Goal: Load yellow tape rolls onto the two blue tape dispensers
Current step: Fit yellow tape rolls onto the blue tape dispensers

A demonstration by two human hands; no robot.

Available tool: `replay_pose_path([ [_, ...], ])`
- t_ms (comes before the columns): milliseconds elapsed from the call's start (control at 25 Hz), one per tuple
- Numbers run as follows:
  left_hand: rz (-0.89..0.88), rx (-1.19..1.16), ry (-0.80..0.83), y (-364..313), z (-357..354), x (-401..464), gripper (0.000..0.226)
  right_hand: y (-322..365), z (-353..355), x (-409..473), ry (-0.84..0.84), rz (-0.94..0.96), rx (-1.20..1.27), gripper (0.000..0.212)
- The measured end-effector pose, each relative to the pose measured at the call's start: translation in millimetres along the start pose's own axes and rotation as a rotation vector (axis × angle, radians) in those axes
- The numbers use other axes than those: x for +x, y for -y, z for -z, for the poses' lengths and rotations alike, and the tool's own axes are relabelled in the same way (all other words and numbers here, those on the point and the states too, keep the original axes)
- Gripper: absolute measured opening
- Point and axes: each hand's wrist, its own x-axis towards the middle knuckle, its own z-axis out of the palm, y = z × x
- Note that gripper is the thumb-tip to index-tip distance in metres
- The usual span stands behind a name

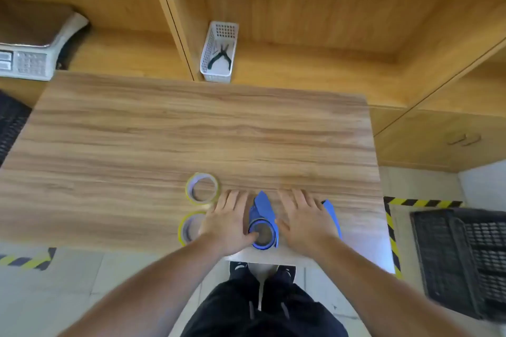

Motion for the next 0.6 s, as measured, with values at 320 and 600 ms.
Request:
replay_pose_path([
  [320, 0.066, -0.159, 0.135, -19, -58, -7, 0.108, -8, -55, -15, 0.090, 0.087, -0.081, 0.076],
  [600, 0.098, -0.187, 0.111, -21, -76, -1, 0.098, 1, -75, -1, 0.092, 0.136, -0.132, 0.079],
])
